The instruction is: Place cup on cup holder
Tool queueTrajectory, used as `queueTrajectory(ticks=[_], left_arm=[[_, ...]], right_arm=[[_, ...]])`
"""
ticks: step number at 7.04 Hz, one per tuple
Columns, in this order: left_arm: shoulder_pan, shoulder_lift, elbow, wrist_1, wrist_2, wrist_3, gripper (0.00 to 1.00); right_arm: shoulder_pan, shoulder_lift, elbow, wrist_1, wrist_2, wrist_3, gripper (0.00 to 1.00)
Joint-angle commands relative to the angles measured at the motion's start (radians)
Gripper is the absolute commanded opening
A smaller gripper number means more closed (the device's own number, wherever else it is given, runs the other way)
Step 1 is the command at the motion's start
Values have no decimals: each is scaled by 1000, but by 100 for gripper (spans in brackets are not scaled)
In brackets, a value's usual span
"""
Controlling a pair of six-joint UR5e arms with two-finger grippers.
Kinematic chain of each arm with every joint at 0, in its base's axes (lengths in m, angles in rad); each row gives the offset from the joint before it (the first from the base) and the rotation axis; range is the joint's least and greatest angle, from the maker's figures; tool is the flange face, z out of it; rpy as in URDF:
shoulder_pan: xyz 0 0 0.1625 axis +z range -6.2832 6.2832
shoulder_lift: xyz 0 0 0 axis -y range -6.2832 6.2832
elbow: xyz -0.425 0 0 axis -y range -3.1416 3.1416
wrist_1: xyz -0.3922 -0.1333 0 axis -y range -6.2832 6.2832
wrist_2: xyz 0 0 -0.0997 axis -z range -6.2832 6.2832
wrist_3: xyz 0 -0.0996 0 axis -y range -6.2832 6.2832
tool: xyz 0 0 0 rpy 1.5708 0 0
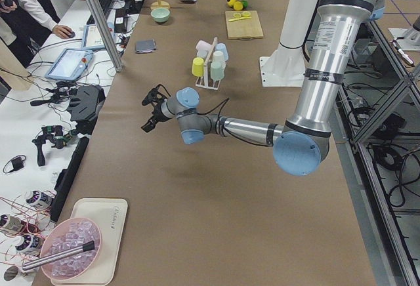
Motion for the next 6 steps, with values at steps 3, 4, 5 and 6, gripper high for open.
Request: queueTrajectory(ticks=[3, 4, 5, 6], left_arm=[[-166, 7, -9, 257, -214, 95, 98], [-206, 6, -17, 331, -274, 161, 98], [-246, 6, -21, 404, -329, 212, 98], [-270, 8, -35, 510, -375, 275, 98]], right_arm=[[52, 0, 30, 1, -267, 282, 99], [60, 12, 29, 1, -361, 389, 99], [63, 33, 23, 3, -457, 469, 99], [72, 41, 18, 50, -555, 533, 100]])
